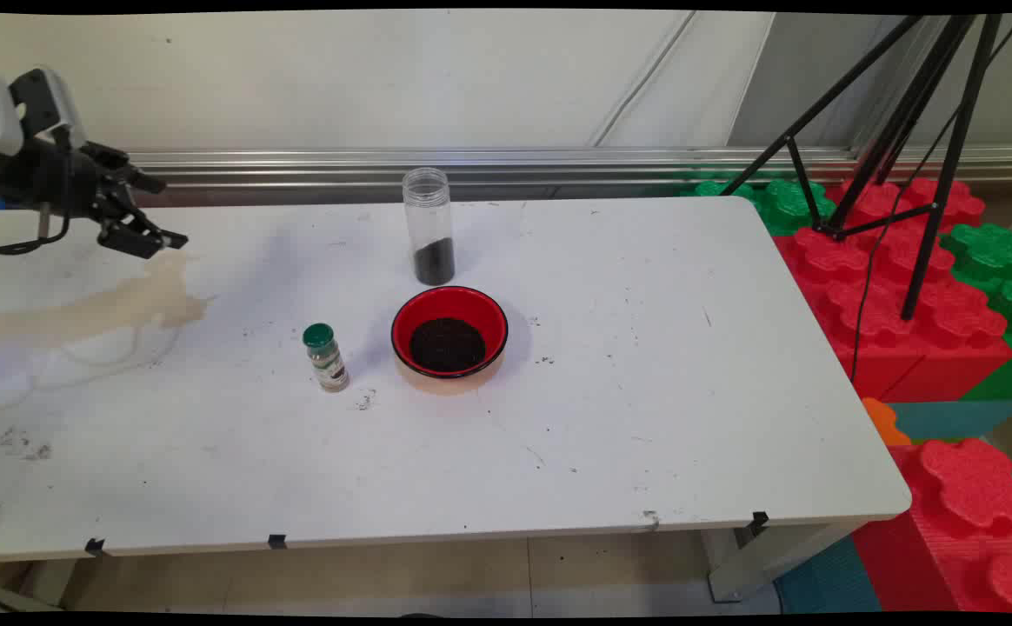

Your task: Pick up the black seasoning powder from the table

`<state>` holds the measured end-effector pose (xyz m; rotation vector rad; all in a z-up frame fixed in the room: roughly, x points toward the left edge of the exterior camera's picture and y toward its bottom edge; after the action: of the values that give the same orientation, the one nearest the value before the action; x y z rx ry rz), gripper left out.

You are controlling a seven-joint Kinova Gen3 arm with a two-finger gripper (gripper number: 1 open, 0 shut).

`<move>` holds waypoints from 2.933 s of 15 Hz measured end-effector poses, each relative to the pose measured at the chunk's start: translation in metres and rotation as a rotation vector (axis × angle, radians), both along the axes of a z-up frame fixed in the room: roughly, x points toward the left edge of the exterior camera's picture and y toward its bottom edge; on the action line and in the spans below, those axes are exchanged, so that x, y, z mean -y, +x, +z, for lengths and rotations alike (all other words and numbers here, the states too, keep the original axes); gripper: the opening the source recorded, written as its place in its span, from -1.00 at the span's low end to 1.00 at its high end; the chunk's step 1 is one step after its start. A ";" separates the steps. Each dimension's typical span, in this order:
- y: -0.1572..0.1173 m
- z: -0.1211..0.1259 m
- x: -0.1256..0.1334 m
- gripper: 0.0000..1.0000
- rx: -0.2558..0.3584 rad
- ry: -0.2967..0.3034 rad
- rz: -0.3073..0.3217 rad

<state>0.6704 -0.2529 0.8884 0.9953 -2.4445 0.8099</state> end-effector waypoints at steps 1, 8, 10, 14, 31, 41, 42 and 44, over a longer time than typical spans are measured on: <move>-0.004 0.001 0.004 1.00 0.000 0.006 -0.016; -0.030 0.004 0.031 1.00 -0.018 0.035 -0.101; -0.039 0.003 0.040 1.00 -0.029 0.042 -0.122; -0.054 -0.003 0.059 1.00 -0.057 0.051 -0.162; -0.087 -0.075 0.134 1.00 -0.290 0.014 -0.291; -0.101 -0.119 0.169 1.00 -0.450 -0.034 -0.354; -0.102 -0.123 0.172 1.00 -0.465 -0.040 -0.357; -0.105 -0.130 0.178 1.00 -0.493 -0.051 -0.359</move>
<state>0.5658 -0.4306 0.7581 0.6160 -2.0720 0.4381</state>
